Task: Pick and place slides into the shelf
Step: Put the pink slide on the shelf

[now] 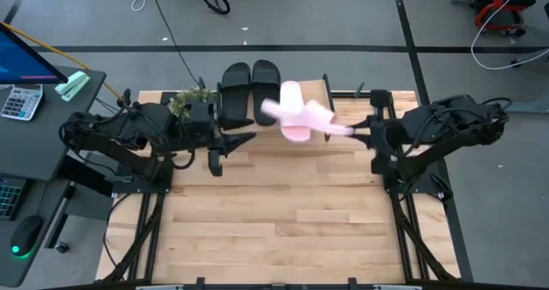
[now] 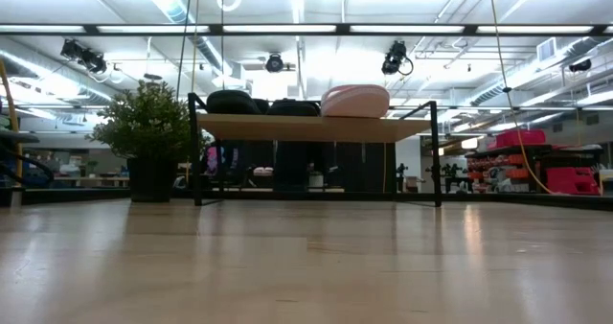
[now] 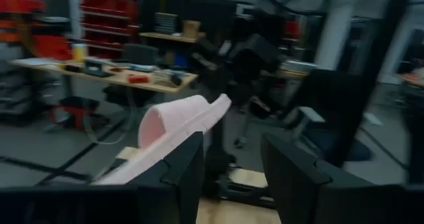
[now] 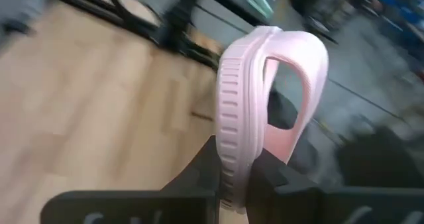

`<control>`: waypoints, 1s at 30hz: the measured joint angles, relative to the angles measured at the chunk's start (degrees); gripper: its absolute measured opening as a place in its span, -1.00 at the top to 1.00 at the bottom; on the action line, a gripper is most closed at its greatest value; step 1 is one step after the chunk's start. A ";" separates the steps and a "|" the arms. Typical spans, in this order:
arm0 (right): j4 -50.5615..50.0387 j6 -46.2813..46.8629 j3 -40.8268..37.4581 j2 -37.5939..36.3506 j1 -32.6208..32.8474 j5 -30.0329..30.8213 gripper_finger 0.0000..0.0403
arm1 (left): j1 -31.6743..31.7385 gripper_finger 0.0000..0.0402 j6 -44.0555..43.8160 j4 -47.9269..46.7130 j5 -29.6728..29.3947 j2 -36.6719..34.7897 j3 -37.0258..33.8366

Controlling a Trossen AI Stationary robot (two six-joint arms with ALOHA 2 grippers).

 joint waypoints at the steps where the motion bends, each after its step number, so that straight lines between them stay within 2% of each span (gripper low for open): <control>1: -0.88 0.46 0.00 0.15 -0.31 2.03 0.81 | 0.01 0.24 -0.01 -0.10 -1.51 -0.01 0.00; 11: -3.80 10.08 0.01 2.85 -7.98 11.00 0.82 | 0.01 0.35 -0.45 -1.40 -15.55 0.01 0.00; 14: -4.77 12.49 0.00 4.47 -10.61 13.37 0.82 | 0.01 0.38 -0.49 -1.50 -17.41 0.01 0.00; 20: -11.09 16.24 0.00 9.69 -14.62 13.68 0.81 | 0.10 0.41 -0.12 -2.40 -19.60 0.01 -0.04; 30: -19.57 18.21 0.00 18.95 -17.66 15.57 0.82 | 0.10 0.40 -0.06 -8.20 -22.94 0.01 -0.04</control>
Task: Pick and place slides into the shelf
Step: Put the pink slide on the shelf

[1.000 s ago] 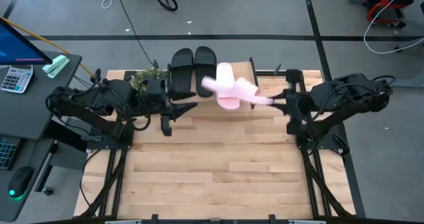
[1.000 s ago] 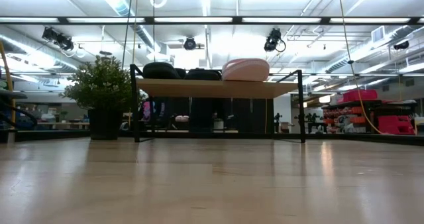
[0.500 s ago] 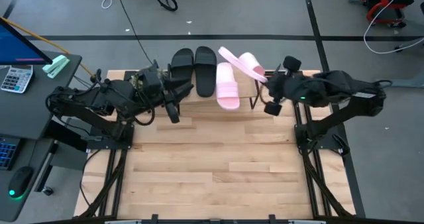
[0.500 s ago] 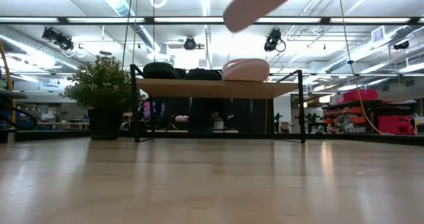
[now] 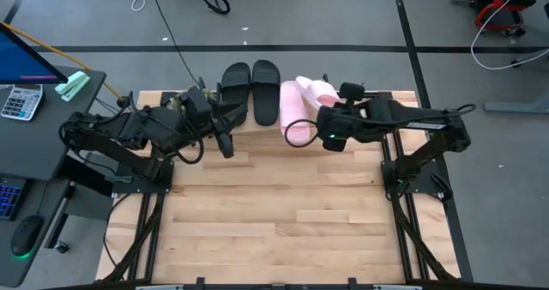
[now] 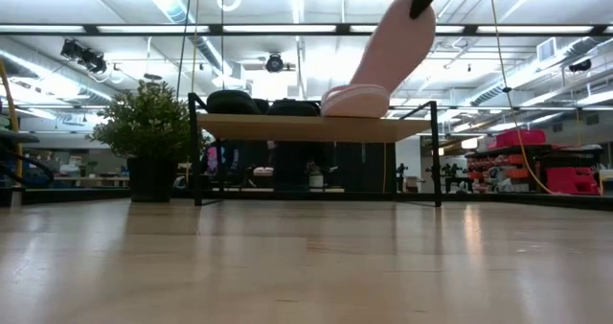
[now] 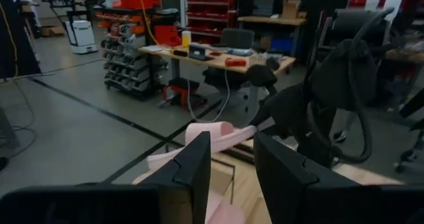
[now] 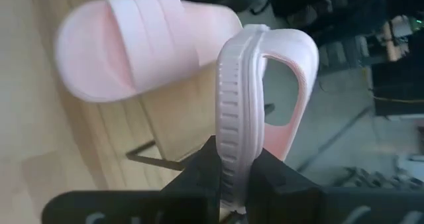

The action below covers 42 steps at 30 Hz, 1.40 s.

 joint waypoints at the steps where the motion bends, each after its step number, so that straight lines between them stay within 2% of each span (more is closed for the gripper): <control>1: -0.50 -0.02 0.00 0.70 -0.17 0.80 0.82 | 0.00 0.40 -0.02 -0.79 -0.11 0.00 0.00; 14: -7.01 -0.15 0.00 5.16 -2.93 0.64 0.81 | 0.00 0.43 -0.50 -9.47 -0.13 0.02 -0.02; 22: -7.25 -1.77 0.00 5.40 -2.91 -3.58 0.82 | -0.02 0.47 -0.98 -12.69 -0.13 0.02 -0.02; 30: -7.36 -7.33 0.02 8.60 -2.88 -8.22 0.82 | -0.04 0.47 -2.03 -14.04 -0.13 0.02 -0.02; 42: -7.41 -12.00 0.02 13.51 -3.28 -11.22 0.81 | -0.07 0.47 -2.59 -14.08 -0.11 0.02 -0.02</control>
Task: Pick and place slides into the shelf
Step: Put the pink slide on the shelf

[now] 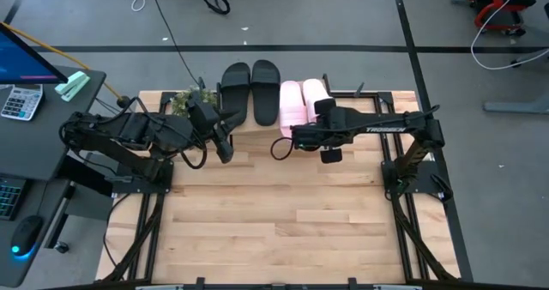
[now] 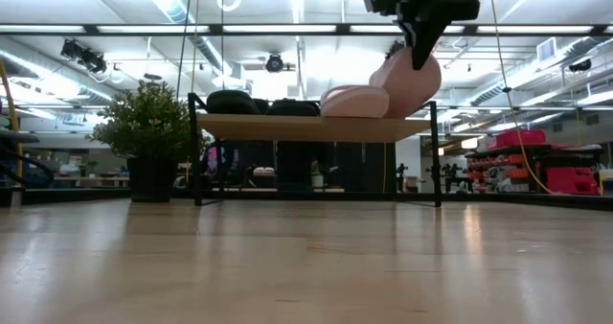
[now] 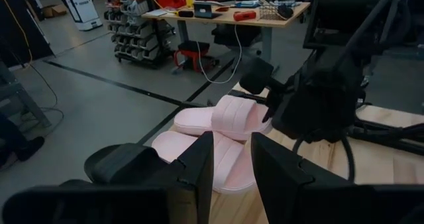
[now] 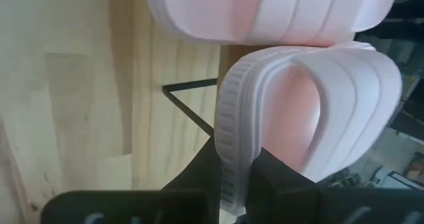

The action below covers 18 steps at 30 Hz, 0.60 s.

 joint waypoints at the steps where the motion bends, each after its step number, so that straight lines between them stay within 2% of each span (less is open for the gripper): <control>1: 0.21 -0.01 -0.15 0.00 -0.28 -0.19 0.81 | 0.00 0.47 -0.56 -0.01 0.00 0.00 0.00; 6: 0.46 0.28 -0.39 -0.20 -1.76 -2.86 0.81 | -0.30 0.47 -2.03 -0.34 0.00 0.00 0.00; 18: 0.22 0.02 -0.44 -1.62 -1.49 -3.86 0.81 | -2.01 0.47 -2.05 -1.95 0.00 0.02 0.00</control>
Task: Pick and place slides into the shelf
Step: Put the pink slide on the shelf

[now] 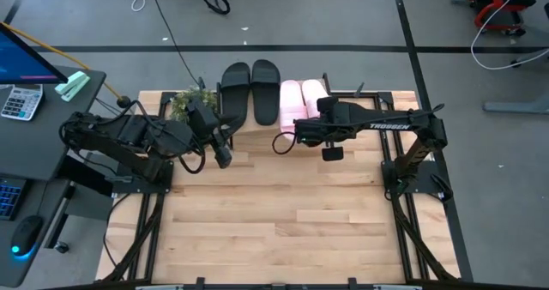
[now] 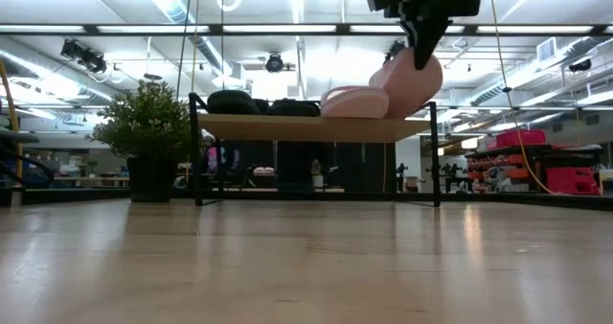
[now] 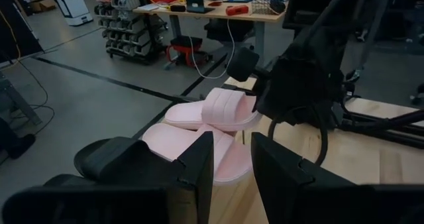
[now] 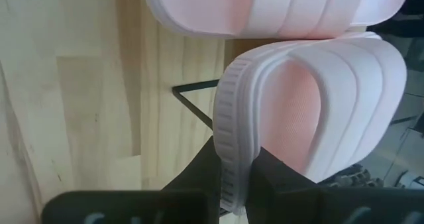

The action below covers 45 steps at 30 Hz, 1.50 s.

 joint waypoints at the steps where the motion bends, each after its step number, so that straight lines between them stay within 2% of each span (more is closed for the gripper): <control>1: 0.02 -0.08 -0.02 0.00 -0.07 -0.45 0.81 | 0.00 0.47 0.00 0.01 0.00 0.00 0.00; 10: -0.01 -1.65 -0.02 0.01 -0.65 -4.73 0.81 | 0.00 0.47 -0.39 0.03 0.00 0.00 0.00; 19: 0.26 -1.79 -0.02 0.35 -3.56 -7.27 0.81 | 0.00 0.47 -1.22 0.08 0.00 0.00 0.00; 45: 4.06 -3.16 -0.06 0.35 -6.76 -14.72 0.81 | 0.02 0.47 -1.44 0.05 0.00 0.00 0.00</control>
